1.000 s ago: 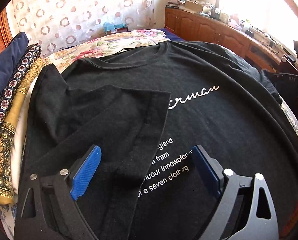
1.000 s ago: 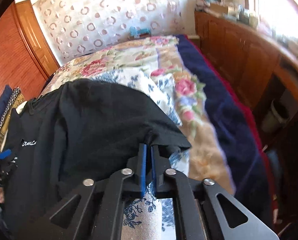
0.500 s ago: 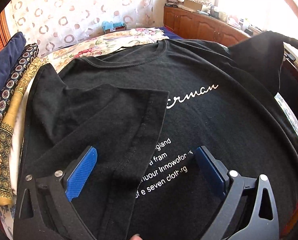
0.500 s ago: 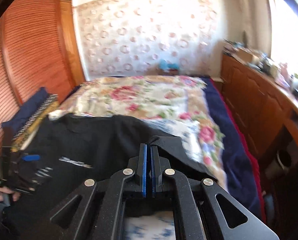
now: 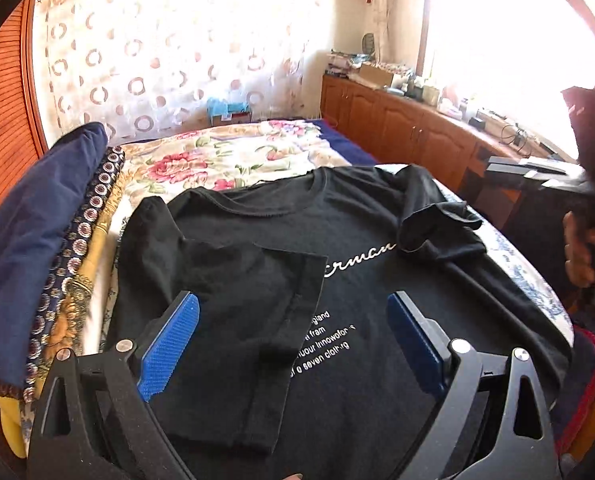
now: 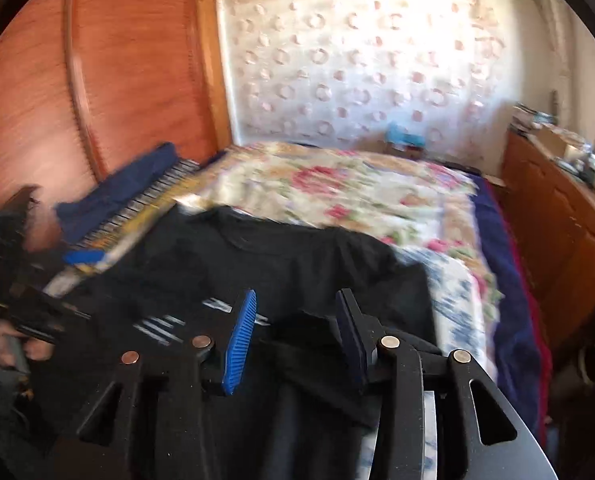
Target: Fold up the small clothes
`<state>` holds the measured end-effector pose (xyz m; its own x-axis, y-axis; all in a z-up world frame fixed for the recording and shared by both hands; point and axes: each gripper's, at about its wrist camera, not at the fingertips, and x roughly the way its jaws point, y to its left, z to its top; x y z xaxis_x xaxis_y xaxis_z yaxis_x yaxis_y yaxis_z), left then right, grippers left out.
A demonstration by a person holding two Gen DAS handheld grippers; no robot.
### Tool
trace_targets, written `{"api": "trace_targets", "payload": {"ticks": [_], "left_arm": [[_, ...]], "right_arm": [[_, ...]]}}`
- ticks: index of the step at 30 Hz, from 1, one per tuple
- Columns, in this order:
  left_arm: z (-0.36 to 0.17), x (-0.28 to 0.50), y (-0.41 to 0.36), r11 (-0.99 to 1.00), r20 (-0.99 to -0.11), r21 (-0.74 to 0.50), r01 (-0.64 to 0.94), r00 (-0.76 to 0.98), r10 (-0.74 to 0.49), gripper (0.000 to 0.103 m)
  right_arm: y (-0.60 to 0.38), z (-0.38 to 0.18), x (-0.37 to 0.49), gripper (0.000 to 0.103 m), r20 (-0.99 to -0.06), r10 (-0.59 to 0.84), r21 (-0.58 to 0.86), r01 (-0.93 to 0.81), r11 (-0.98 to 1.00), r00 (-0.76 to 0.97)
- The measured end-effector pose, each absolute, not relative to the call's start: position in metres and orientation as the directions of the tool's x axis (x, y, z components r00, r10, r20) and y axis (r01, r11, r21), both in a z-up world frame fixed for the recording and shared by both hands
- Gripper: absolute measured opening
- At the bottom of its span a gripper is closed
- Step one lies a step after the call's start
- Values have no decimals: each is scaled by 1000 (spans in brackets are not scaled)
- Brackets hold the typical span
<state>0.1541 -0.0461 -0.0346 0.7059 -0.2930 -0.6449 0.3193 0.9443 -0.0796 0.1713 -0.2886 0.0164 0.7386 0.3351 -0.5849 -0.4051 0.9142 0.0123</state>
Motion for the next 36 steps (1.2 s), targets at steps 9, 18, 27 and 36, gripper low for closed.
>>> {"api": "trace_targets", "payload": {"ticks": [9,18,27,36], "left_arm": [[-33,147,-53,936,-635,-87,340,706,-315,96],[-35,138,-53,935,-632,-97,340,705,-322,96],[-36,131,-40,942,-623,-101,320,718,-311,96],[-34,129,-16,951,-610,-139,278,732,-303,96]], "right_arm": [[-290,-25,193,43,-671,225,-13,-315,949,706],[-253,-25,232,43,-710,207,-58,-348,936,673],[-228,-12,266,1,-714,253,-40,-399,916,653],[-160,33,276,3,-664,397,10,-524,852,634]]}}
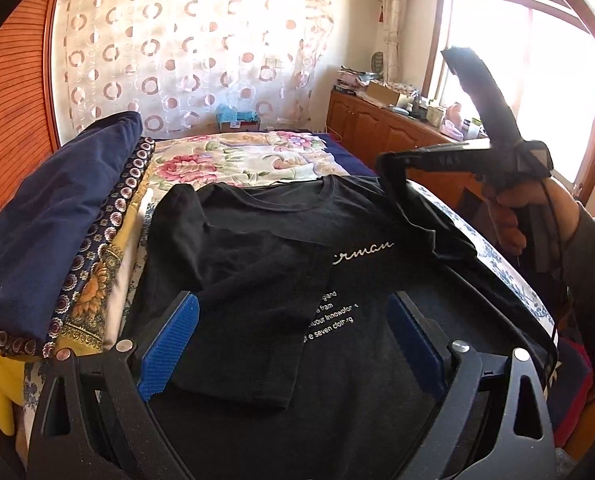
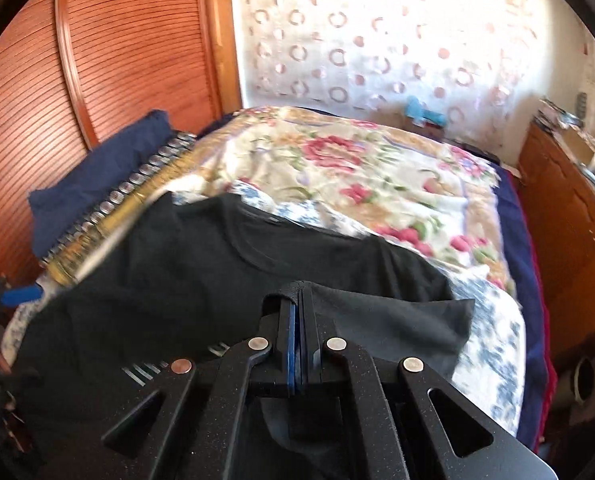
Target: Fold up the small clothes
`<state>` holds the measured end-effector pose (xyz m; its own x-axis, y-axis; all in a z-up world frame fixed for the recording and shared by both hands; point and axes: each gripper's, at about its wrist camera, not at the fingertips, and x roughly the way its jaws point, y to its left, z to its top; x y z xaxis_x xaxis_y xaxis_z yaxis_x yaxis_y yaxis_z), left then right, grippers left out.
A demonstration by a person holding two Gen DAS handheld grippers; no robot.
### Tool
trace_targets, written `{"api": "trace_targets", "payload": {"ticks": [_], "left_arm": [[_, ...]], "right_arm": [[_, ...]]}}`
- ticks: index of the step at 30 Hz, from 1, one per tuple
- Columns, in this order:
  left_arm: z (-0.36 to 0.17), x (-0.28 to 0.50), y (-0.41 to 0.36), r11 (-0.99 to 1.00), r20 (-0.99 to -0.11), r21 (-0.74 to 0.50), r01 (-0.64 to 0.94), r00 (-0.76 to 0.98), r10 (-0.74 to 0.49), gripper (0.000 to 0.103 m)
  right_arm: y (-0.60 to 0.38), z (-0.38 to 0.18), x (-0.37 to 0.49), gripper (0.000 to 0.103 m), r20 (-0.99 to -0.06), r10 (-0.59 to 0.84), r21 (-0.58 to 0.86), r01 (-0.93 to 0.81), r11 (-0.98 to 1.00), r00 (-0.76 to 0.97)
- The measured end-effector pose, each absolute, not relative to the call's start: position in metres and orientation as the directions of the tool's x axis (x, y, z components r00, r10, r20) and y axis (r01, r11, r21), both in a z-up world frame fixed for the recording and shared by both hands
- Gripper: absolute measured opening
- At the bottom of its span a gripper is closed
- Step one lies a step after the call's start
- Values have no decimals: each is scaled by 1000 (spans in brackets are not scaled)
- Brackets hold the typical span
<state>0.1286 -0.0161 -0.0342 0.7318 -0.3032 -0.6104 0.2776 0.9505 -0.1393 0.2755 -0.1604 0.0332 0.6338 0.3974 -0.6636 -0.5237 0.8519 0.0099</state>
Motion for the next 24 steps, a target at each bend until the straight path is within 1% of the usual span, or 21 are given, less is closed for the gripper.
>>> {"api": "trace_targets", "payload": {"ticks": [1,2,3,4,6,12,14,16,17,19,24], "left_arm": [[-35,129,-15,951,-611,-141,277,731,-304,96],[-35,129,-15,950,-611,-142,277,731,-304,96],[-36,130,-15,950,-613,-142,277,729,-304,96],[-37,130,-15,950,-614,-141,278,728,-304,96],[-38,130,-16,949,-615,-140,281,727,-306,96],[-40,130,-23,945,-619,-147,293,718,-318,96],[-41,129,-26,943,-621,-145,299,715,-322,96],[-42,129,-28,942,-623,-144,304,712,-325,96],[-42,128,-29,941,-623,-144,307,710,-327,96],[-43,129,-32,940,-626,-143,311,707,-329,96],[-44,129,-37,939,-632,-137,316,702,-329,96]], "right_arm": [[-156,33,277,7,-669,411,21,-537,843,619],[-152,32,277,21,-670,403,13,-533,846,623],[-156,31,276,38,-669,389,3,-521,853,634],[-161,30,274,43,-665,387,3,-516,856,639],[-172,28,267,44,-655,398,7,-522,853,642],[-206,23,239,44,-652,353,-23,-482,876,671],[-217,18,226,44,-667,345,-10,-471,882,661],[-227,6,214,37,-692,340,-4,-474,880,637],[-228,3,209,37,-703,336,-6,-478,878,627],[-227,-10,201,37,-725,337,-2,-491,871,601],[-208,-28,198,37,-743,381,49,-523,851,551]]}}
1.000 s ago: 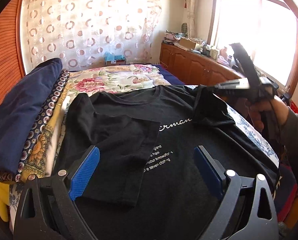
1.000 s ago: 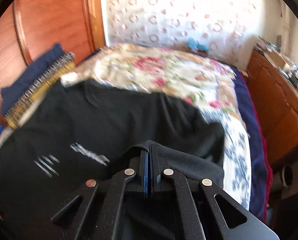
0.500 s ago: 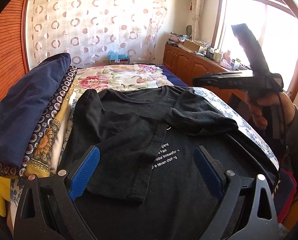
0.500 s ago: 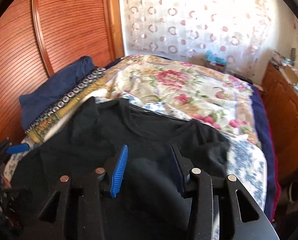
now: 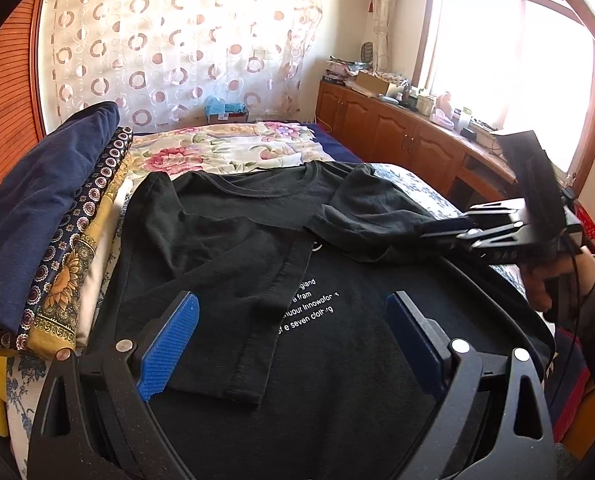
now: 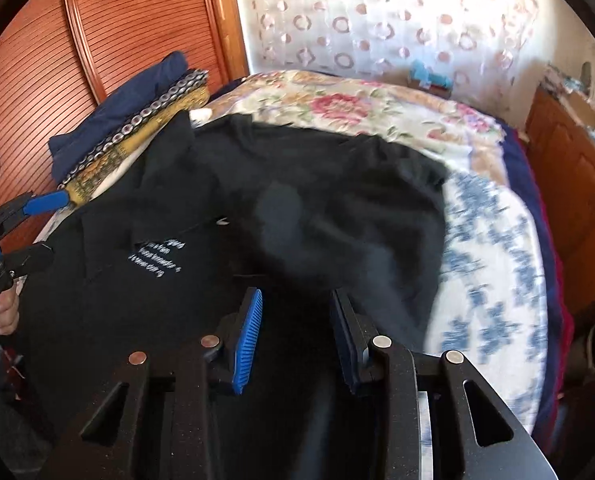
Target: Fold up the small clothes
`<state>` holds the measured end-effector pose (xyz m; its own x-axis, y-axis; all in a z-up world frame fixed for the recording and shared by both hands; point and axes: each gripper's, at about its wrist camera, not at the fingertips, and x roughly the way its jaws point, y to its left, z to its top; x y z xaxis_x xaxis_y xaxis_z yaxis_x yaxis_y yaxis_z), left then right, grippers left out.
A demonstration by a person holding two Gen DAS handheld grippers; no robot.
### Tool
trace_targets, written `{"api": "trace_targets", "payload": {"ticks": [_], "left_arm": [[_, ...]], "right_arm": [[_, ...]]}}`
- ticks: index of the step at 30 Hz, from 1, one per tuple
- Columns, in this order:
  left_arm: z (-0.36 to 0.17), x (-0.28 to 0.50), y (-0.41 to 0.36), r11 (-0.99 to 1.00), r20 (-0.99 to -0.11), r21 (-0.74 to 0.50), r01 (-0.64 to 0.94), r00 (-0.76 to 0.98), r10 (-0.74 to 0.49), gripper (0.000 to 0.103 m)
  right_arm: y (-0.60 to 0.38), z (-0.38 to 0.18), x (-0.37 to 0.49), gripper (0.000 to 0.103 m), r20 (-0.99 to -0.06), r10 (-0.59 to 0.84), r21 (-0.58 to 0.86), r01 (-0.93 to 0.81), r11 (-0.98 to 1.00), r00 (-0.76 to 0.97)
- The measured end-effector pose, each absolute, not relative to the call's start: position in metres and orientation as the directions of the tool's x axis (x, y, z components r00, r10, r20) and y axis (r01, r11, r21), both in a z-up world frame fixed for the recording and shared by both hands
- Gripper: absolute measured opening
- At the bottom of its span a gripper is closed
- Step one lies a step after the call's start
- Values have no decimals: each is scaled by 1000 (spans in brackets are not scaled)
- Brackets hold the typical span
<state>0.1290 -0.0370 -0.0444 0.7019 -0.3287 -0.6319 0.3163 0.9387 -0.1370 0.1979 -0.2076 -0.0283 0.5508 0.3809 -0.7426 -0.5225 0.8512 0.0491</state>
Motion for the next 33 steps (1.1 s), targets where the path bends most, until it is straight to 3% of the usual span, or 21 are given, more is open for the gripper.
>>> {"api": "trace_targets", "payload": {"ticks": [10,12,21,28,31,33], "left_arm": [[-41,122,-33,937,-619,-143,318,710,-335,96],[-41,121,-32,938,-617,-144,317,712,-335,96],[-40,119,-26,939,-607,-158,306,720,-337,96],[-42,121,-26,941,-611,-156,299,720,-330,96],[-42,121,-25,942,-612,-154,297,720,-327,96],[-42,122,-25,944,-614,-153,294,720,-323,96]], "right_arm": [[-178,-48,227,35,-769,314,16,-474,880,556],[-176,-50,225,2,-768,318,10,-485,874,556],[-188,-27,159,2,-704,431,60,-557,828,565],[-181,-39,129,2,-721,465,99,-588,803,514],[-185,-40,124,10,-710,506,135,-611,780,489],[-192,-35,124,24,-705,479,98,-597,796,523]]}}
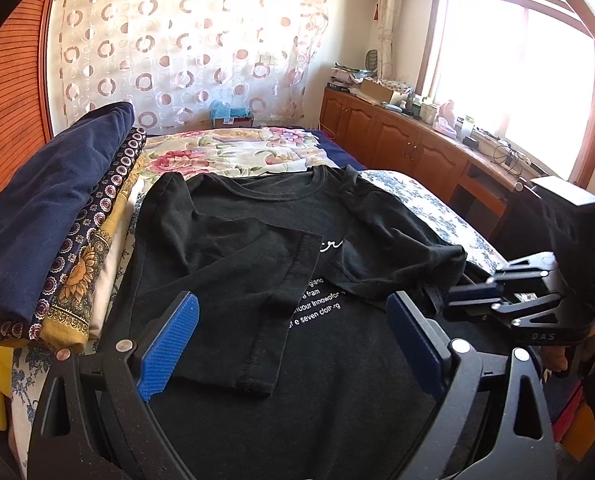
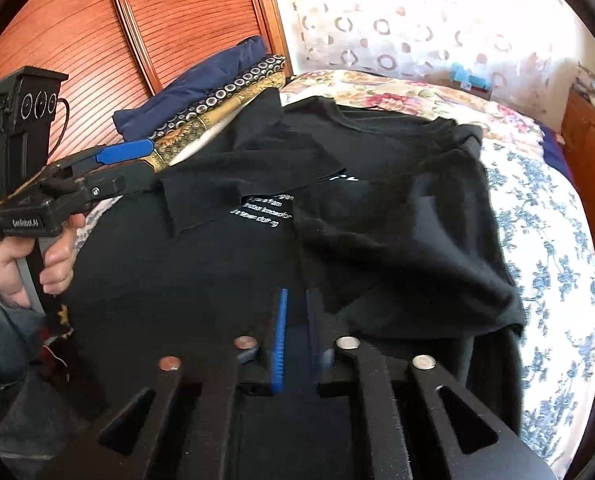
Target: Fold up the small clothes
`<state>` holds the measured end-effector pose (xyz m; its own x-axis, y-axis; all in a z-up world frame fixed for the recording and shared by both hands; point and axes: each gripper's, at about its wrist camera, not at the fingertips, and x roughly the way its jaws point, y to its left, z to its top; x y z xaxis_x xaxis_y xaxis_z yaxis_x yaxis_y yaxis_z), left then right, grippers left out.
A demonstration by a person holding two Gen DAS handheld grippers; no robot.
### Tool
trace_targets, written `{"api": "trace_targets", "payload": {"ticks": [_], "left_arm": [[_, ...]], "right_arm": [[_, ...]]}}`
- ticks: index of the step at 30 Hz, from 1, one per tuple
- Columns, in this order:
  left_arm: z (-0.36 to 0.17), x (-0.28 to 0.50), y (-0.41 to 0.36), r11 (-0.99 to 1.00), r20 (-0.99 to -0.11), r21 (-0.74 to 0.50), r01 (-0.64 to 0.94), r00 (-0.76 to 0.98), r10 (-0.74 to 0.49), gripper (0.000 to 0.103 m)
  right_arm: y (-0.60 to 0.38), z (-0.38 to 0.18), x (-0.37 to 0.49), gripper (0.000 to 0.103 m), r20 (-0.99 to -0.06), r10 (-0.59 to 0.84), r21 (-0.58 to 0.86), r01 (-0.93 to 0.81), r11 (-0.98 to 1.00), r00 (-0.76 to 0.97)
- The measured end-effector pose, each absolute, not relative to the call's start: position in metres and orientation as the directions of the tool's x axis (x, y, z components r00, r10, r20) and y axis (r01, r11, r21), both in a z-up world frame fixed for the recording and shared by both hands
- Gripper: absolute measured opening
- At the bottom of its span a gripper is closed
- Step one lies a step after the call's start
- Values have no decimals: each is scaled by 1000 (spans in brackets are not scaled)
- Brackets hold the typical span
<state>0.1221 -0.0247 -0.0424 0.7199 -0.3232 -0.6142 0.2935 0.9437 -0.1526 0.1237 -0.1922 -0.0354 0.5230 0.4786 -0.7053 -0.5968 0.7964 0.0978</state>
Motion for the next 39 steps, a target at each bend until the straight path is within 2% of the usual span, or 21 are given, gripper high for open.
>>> {"api": "trace_targets", "payload": {"ticks": [2,10,17,19,20,21,23,32,39], "left_arm": [[-43,123,-23,945,-614,-154,289,721,-320,96],[-46,125,-37,927,-624,-161,338,693,-361,95],[-48,129,-47,920,-640,-150,363,674,-370,93],[-45,133,-43,919,-637,-153,363,675,-372,91],[-44,136,-40,919,-636,-158,361,674,-375,91],[-41,140,-35,919,-637,-165,359,673,-377,89],[-38,151,-27,919,-641,-166,357,670,-376,86],[-36,212,7,958,-701,-10,288,681,-212,74],[-45,260,26,969,-753,-14,248,635,-174,60]], "right_arm": [[-201,-31,126,27,-693,460,82,-573,815,555],[-233,-27,125,27,-671,314,-22,-441,897,672],[-255,-30,121,27,-683,284,4,-386,923,673],[-257,-29,126,33,-682,284,9,-380,925,674],[-258,-28,130,41,-682,281,12,-374,927,675],[-258,-26,134,44,-678,280,13,-369,929,679],[-256,-24,150,44,-673,281,17,-367,930,684],[-241,-26,236,44,-701,286,31,-373,927,653],[-225,-41,285,44,-732,284,19,-398,917,619]]}}
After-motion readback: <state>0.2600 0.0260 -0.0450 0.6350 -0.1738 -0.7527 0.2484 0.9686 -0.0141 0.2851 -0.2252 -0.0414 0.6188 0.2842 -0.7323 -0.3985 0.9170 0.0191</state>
